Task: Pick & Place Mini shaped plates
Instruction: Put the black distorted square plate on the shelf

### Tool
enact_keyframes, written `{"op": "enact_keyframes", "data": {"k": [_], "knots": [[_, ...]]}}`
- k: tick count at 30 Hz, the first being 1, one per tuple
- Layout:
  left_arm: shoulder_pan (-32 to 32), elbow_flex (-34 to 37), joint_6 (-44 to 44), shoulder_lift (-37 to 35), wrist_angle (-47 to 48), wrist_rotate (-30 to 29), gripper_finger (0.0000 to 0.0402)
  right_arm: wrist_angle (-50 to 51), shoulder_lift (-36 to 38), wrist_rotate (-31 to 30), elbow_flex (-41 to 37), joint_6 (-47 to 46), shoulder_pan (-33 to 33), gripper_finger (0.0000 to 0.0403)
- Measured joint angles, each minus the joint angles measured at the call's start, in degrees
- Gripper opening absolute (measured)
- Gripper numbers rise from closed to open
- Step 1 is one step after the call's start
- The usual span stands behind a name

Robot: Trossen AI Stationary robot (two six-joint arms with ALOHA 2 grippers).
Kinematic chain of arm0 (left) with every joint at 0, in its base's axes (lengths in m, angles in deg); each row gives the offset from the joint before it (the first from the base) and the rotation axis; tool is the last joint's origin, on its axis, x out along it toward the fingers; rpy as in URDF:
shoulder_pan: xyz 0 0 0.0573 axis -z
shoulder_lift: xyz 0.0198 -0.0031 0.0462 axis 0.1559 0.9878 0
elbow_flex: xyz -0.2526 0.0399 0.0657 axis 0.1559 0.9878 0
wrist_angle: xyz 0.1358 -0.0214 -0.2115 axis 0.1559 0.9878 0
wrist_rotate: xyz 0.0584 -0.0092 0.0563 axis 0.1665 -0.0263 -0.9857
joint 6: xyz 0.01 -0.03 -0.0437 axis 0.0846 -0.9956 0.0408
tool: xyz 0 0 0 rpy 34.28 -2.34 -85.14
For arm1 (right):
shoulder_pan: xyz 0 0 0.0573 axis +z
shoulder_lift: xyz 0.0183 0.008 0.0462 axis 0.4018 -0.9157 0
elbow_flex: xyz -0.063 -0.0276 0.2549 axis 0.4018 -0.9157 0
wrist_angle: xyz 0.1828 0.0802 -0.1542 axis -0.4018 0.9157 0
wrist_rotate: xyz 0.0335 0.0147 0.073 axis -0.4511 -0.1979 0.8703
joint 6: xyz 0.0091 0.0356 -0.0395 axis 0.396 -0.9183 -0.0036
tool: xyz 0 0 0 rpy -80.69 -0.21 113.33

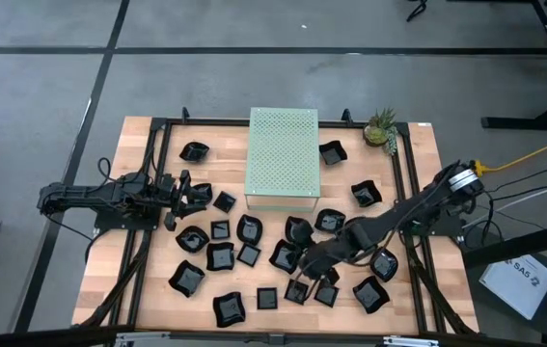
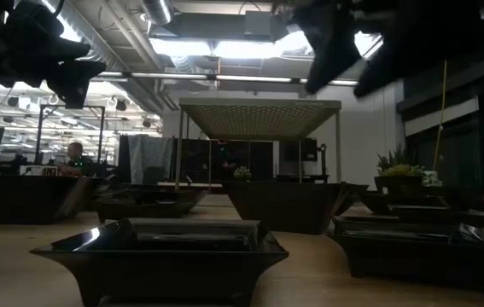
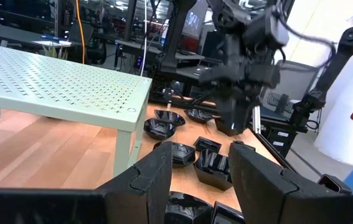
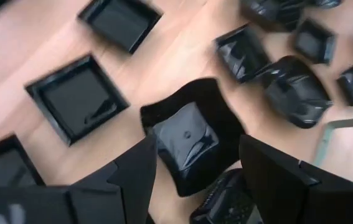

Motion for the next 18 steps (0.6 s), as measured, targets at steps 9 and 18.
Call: {"op": "enact_keyframes", "data": {"k": [9,18], "knots": [[0.0,0.0,0.0,0.0,0.0,-0.01,0.0152,-0.92,-5.85,0.0,0.0,2.52,1.25,0.0226],[0.0,0.01,0.0,0.0,-0.01,-0.01,0.0152,-3.2,-9.16,-0.16,0.0,2.54,1.23,0.0225]]}}
